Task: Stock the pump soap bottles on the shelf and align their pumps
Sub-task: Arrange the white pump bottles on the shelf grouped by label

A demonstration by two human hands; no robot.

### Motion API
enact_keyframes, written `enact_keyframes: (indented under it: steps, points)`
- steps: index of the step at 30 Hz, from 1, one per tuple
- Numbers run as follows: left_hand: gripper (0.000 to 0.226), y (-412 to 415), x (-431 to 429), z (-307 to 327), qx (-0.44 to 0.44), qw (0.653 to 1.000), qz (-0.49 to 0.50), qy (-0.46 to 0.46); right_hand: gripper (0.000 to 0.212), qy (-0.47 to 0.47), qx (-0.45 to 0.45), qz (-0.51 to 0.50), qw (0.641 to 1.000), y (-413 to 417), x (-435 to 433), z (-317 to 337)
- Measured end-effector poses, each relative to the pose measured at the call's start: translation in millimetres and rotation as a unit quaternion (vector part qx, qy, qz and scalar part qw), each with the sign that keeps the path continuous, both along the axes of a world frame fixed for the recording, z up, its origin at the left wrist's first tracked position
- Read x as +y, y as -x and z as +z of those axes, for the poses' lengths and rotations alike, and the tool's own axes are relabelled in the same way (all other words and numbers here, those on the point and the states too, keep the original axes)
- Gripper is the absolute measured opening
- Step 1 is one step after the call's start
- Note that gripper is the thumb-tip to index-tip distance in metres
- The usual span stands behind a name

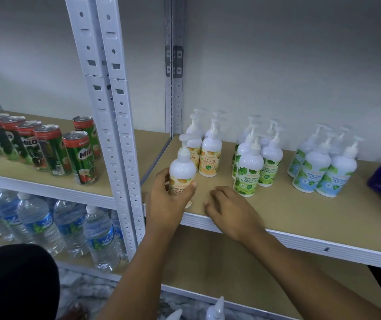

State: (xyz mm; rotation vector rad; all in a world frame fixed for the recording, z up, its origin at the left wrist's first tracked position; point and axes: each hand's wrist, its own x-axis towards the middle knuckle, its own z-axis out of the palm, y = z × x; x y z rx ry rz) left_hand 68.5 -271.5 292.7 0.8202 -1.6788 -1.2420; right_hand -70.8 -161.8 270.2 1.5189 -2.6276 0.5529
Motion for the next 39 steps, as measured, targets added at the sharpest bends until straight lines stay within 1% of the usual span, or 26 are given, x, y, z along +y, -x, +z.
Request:
enact_keyframes:
  steps: [5,6,8,11,13,18,23,25,32,39]
  points:
    - [0.082,-7.2,-1.7,-2.8,-0.082,0.996,-0.017,0.007,0.05,-0.005,0.006,-0.002,1.0,-3.3,0.5,3.0]
    - [0.083,-8.6,-1.3,-3.9,-0.105,0.994,-0.013,0.008,0.05,-0.006,0.006,-0.003,1.0,-3.7,0.5,3.5]
    - [0.07,-9.8,-0.1,-5.0,-0.142,0.99,0.005,0.023,0.049,-0.008,0.007,-0.006,1.0,-4.1,0.6,3.6]
    - [0.053,-3.6,-2.1,-6.5,-0.17,0.983,0.025,0.059,0.048,-0.01,0.012,-0.009,1.0,-4.8,0.1,4.4]
    - [0.05,5.9,-9.1,-5.9,-0.191,0.978,0.033,0.078,0.047,-0.012,0.023,-0.011,1.0,-4.3,0.1,3.8]
    - [0.055,28.6,-28.7,-2.8,-0.247,0.961,0.044,0.114,0.046,-0.012,0.034,-0.02,0.999,-2.3,-3.0,0.1]
    - [0.056,42.3,-41.9,0.5,-0.287,0.951,0.028,0.114,0.051,-0.005,0.044,-0.025,0.999,-2.9,-5.3,-2.9]
    - [0.055,45.7,-44.3,0.7,-0.299,0.947,0.03,0.116,0.048,-0.005,0.044,-0.027,0.999,-3.0,-5.1,-3.1]
    - [0.053,48.0,-46.0,-2.7,-0.309,0.94,0.048,0.136,0.043,-0.011,0.052,-0.027,0.998,-3.3,-4.9,-2.4]
    - [0.052,50.4,-46.9,-5.2,-0.319,0.937,0.049,0.137,0.044,-0.005,0.053,-0.027,0.998,-3.6,-5.1,-2.9]
